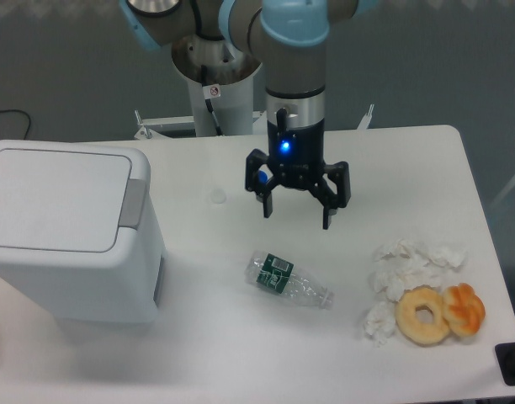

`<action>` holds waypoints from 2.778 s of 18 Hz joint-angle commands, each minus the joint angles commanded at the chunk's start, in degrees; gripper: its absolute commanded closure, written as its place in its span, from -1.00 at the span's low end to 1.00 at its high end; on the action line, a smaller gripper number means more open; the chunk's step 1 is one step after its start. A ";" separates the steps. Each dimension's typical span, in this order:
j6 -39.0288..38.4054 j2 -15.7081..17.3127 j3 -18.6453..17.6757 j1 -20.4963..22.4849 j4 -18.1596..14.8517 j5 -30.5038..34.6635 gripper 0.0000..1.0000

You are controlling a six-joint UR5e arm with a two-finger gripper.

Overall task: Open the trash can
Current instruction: 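Move the open gripper across the table toward the white trash bin, then lower the gripper onto the lid edge of the white trash bin, then press the gripper finger on the bin lid to flip it open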

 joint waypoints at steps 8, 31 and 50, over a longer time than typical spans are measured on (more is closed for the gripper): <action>-7.73 2.37 -0.17 -0.44 -0.09 -9.31 -1.00; -22.68 4.66 -0.96 -6.07 -0.17 -15.39 -1.00; -22.15 4.04 -2.02 -6.95 -0.26 -15.30 -1.00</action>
